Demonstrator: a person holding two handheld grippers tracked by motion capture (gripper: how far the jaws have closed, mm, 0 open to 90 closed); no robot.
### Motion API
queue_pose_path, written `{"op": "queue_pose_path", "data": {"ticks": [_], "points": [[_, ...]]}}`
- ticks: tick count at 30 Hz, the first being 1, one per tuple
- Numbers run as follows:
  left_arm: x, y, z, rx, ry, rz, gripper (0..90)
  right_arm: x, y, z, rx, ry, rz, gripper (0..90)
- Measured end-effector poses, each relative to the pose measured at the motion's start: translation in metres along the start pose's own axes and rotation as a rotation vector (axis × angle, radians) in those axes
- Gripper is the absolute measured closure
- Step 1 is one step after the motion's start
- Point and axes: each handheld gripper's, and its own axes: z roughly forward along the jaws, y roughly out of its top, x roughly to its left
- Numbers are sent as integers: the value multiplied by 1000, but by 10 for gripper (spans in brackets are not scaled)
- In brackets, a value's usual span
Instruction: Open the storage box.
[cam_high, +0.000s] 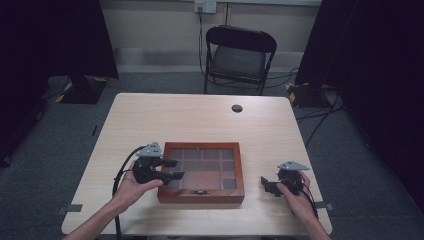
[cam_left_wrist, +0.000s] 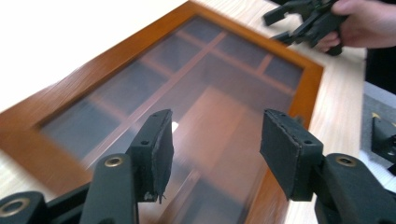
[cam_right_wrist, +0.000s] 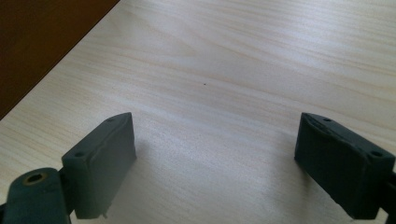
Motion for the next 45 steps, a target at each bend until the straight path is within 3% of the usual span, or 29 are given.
{"op": "queue_pose_path", "data": {"ticks": [6, 7, 9, 10, 14, 20, 24, 26, 28, 34, 40, 45], "points": [[-16, 2, 20, 47, -58, 66, 533, 0, 0, 0, 0, 1, -1, 114], [-16, 2, 20, 47, -58, 66, 548, 0, 0, 0, 0, 1, -1, 114], [-19, 3, 24, 48, -99, 69, 582, 0, 0, 0, 0, 2, -1, 114], [-22, 3, 29, 56, -141, 76, 627, 0, 0, 0, 0, 3, -2, 114], [-28, 3, 36, 94, -175, 96, 676, 0, 0, 0, -1, 3, -2, 114], [-32, 0, 46, 110, -222, 95, 740, 0, 0, 0, 0, 2, -3, 115], [-35, 0, 53, 118, -223, 97, 743, 0, 0, 0, 0, 2, -2, 115], [-40, -1, 58, 130, -207, 126, 759, 0, 0, 0, 0, 2, -3, 115], [-40, -1, 58, 132, -212, 128, 759, 0, 0, 0, 0, 2, -2, 115], [-42, -5, 58, 104, -188, 179, 803, 0, 0, 0, 0, 3, -2, 114], [-42, -5, 57, 104, -191, 191, 805, 0, 0, 0, -1, 3, -3, 114], [-40, -2, 58, 125, -203, 168, 812, -1, 0, 0, -1, 4, -4, 115]]}}
